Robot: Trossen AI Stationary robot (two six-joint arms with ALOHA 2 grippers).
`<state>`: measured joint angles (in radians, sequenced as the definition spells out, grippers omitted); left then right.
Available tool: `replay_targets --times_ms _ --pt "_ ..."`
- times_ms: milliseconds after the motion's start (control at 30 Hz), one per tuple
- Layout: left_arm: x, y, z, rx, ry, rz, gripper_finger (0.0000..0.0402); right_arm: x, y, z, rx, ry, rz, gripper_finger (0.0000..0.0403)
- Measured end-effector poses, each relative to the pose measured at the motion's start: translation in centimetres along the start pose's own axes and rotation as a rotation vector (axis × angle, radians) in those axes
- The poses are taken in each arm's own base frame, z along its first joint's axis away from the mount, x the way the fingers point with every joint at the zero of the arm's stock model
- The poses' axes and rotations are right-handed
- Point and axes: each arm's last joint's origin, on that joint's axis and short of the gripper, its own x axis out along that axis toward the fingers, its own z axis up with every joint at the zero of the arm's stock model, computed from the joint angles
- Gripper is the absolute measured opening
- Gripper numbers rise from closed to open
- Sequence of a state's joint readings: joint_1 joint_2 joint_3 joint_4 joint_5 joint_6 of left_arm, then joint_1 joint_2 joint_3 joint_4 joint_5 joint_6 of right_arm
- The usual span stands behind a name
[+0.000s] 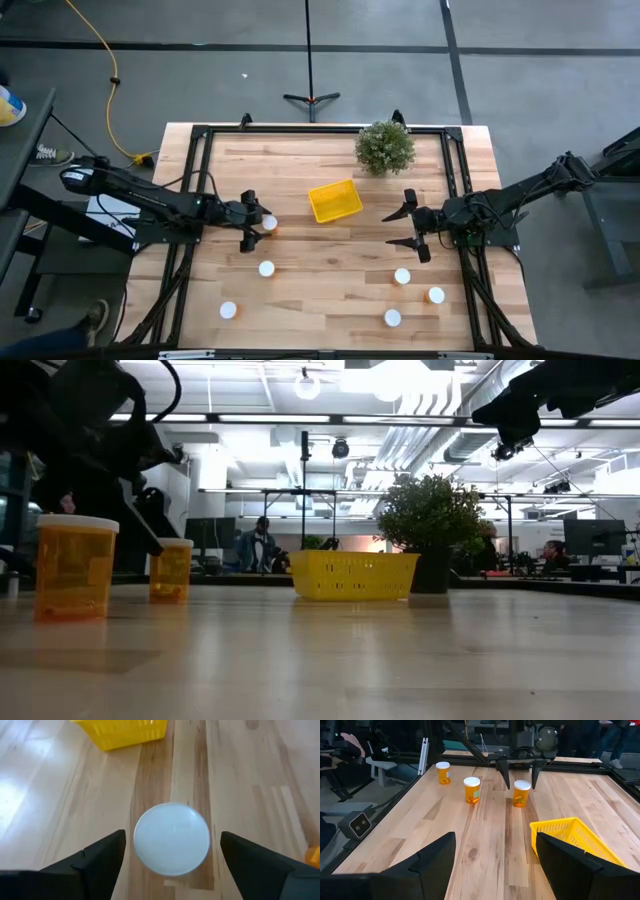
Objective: Pick and place pill bottles into a basket
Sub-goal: Put the orange pill bottle into the yellow bin
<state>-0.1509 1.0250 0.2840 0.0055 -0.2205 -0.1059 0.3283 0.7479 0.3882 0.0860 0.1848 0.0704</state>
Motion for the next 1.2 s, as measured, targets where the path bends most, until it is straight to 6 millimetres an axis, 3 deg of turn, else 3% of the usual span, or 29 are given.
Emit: replay_targets --times_ms 367,1033,1200 --pt "0.7 -0.1 0.0 0.009 0.003 0.008 0.0327 0.0 0.0 0.0 0.000 0.001 0.000 0.0268" --pt "1.2 -0.2 -0.3 0.038 0.032 0.013 0.0323 0.0 0.0 -0.2 -0.004 0.024 -0.002 0.0268" --pt "1.2 -0.2 -0.3 0.036 0.024 0.013 0.0295 0.0 0.0 -0.2 -0.004 0.024 -0.002 0.0268"
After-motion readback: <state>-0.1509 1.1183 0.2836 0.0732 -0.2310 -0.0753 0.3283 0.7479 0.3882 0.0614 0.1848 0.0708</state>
